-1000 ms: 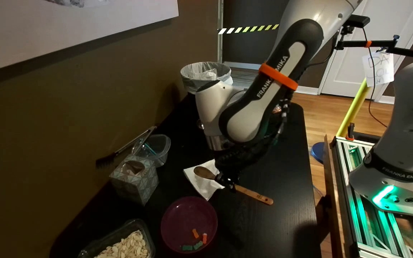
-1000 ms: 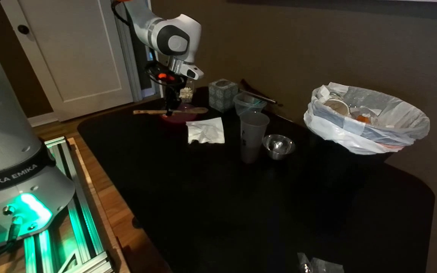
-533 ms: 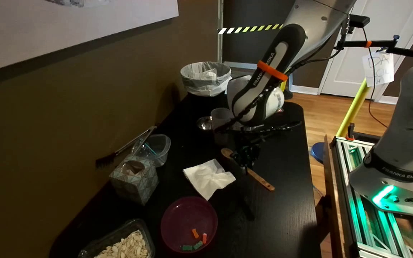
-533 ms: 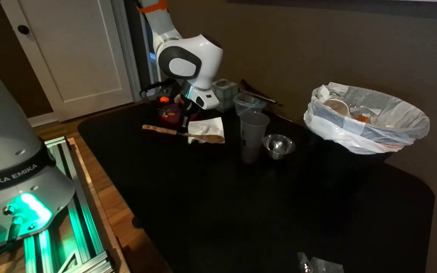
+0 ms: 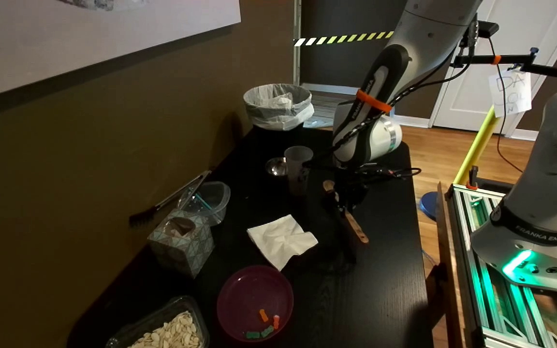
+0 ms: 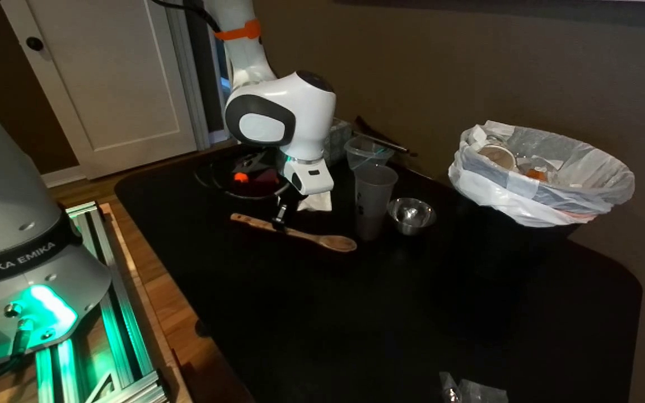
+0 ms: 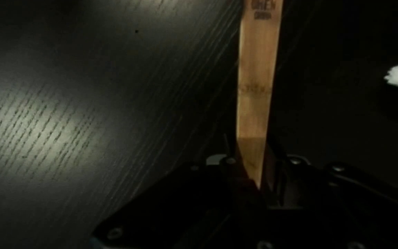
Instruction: Put the pink plate and wooden spoon on the table
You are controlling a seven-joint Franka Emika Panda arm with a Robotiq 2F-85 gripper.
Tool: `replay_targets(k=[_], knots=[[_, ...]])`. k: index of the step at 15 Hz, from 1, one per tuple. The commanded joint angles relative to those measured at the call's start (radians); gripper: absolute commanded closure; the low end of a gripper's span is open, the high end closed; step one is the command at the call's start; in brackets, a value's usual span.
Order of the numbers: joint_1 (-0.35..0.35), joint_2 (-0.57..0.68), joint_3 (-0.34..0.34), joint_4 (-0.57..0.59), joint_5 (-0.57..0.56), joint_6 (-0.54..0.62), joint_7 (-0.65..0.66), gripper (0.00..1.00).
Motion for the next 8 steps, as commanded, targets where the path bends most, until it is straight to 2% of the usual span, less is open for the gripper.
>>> replay_targets(k=[1, 5, 8], knots=[[0.053, 0.079, -0.075, 0.038, -0.1, 0.092, 0.093, 0.95], [0.065, 0.155, -0.117, 0.098, -0.16, 0.147, 0.097, 0.95], [0.05, 0.185, -0.109, 0.14, -0.153, 0.159, 0.08, 0.94]])
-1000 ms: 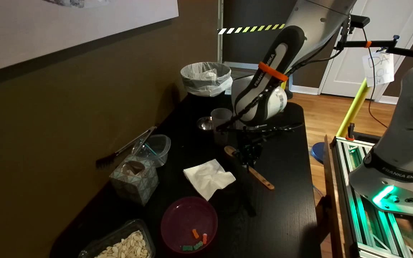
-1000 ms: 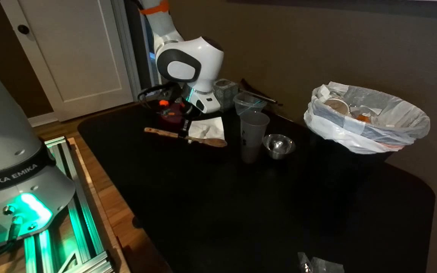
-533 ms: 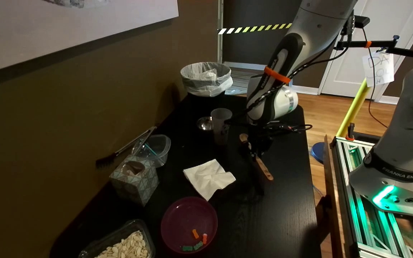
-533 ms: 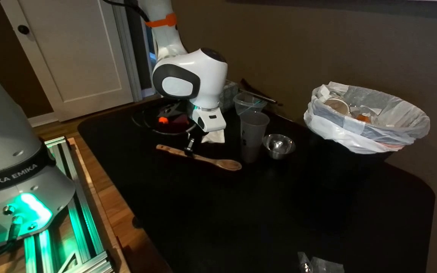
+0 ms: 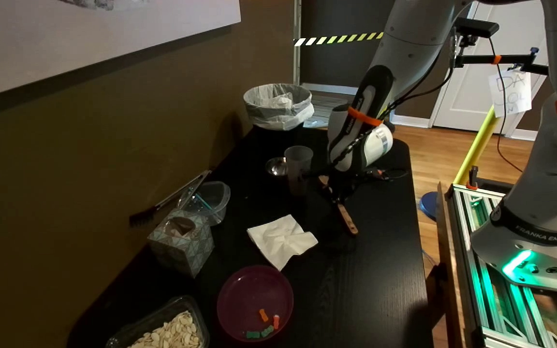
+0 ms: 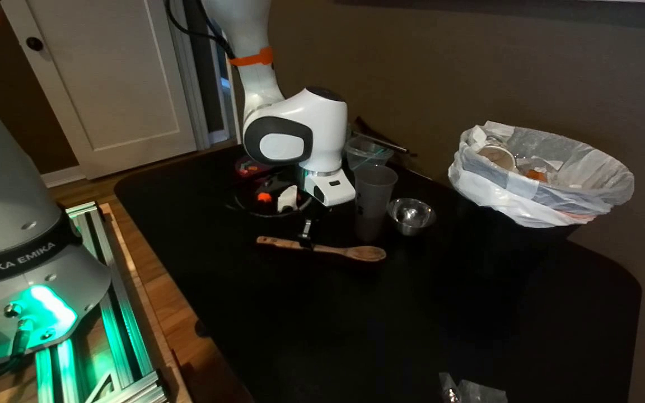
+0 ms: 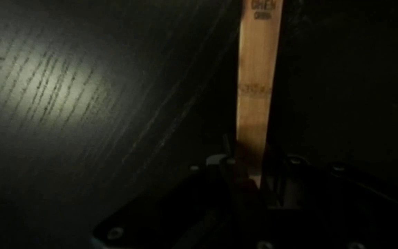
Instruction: Put the pink plate and wooden spoon on the table
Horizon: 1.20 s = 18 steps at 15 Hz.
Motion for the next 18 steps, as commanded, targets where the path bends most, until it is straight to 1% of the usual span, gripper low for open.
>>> replay_targets(k=[1, 2, 3, 4, 6, 7, 8, 9, 10, 11, 13, 14, 15, 16, 17, 18], knots=[[0.013, 0.054, -0.013, 0.06, -0.015, 0.024, 0.018, 0.54], [0.022, 0.048, -0.023, 0.062, -0.02, 0.02, 0.023, 0.52], [0.037, 0.037, -0.038, 0.059, -0.027, 0.02, 0.032, 0.47], [0.061, 0.017, -0.064, 0.048, -0.04, 0.009, 0.047, 0.38], [0.141, -0.02, -0.148, 0.008, -0.089, 0.012, 0.094, 0.24], [0.183, -0.059, -0.185, -0.025, -0.118, -0.015, 0.115, 0.16], [0.225, -0.091, -0.221, -0.051, -0.151, -0.035, 0.129, 0.09], [0.275, -0.137, -0.26, -0.091, -0.192, -0.04, 0.145, 0.01], [0.313, -0.181, -0.286, -0.121, -0.232, -0.05, 0.154, 0.0], [0.367, -0.233, -0.322, -0.155, -0.29, -0.066, 0.173, 0.0], [0.419, -0.326, -0.345, -0.189, -0.419, -0.126, 0.208, 0.0], [0.429, -0.38, -0.338, -0.201, -0.496, -0.16, 0.232, 0.0], [0.411, -0.44, -0.3, -0.21, -0.561, -0.205, 0.24, 0.0], [0.472, -0.495, -0.323, -0.217, -0.556, -0.254, 0.189, 0.0], [0.477, -0.551, -0.297, -0.215, -0.585, -0.317, 0.184, 0.01], [0.492, -0.607, -0.275, -0.209, -0.585, -0.387, 0.16, 0.0]])
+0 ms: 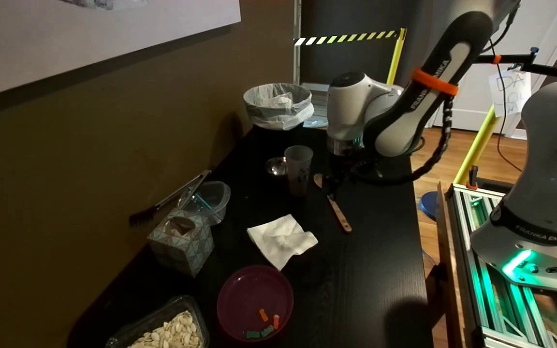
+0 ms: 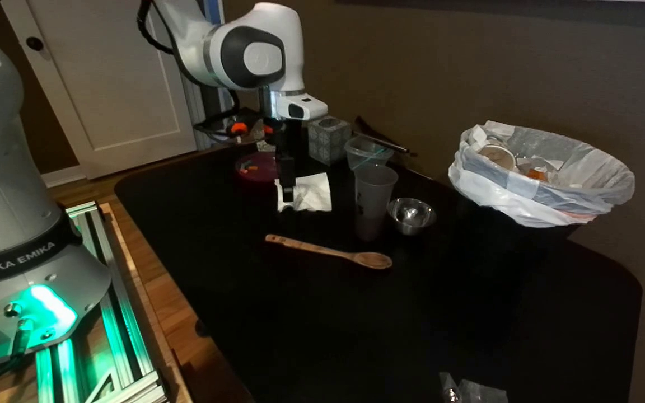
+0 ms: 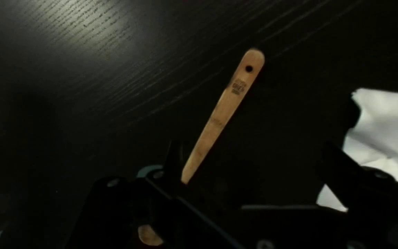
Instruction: Put the pink plate and wooden spoon on the table
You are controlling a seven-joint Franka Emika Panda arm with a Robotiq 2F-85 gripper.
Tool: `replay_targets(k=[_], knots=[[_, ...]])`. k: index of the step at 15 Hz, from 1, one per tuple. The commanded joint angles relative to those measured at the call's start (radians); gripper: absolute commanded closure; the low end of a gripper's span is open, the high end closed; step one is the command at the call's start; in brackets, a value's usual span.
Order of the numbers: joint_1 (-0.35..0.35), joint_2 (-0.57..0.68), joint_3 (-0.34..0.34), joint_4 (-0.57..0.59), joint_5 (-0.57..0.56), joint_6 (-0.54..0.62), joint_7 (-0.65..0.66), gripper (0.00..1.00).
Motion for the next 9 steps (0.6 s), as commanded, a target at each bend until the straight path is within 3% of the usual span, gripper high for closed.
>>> replay_targets(k=[1, 5, 9], knots=[[-0.102, -0.251, 0.211, -0.027, -0.057, -0.239, -0.06, 0.0], [-0.143, -0.412, 0.431, 0.04, 0.158, -0.523, -0.273, 0.0], [-0.225, -0.412, 0.544, 0.056, 0.164, -0.509, -0.233, 0.0]])
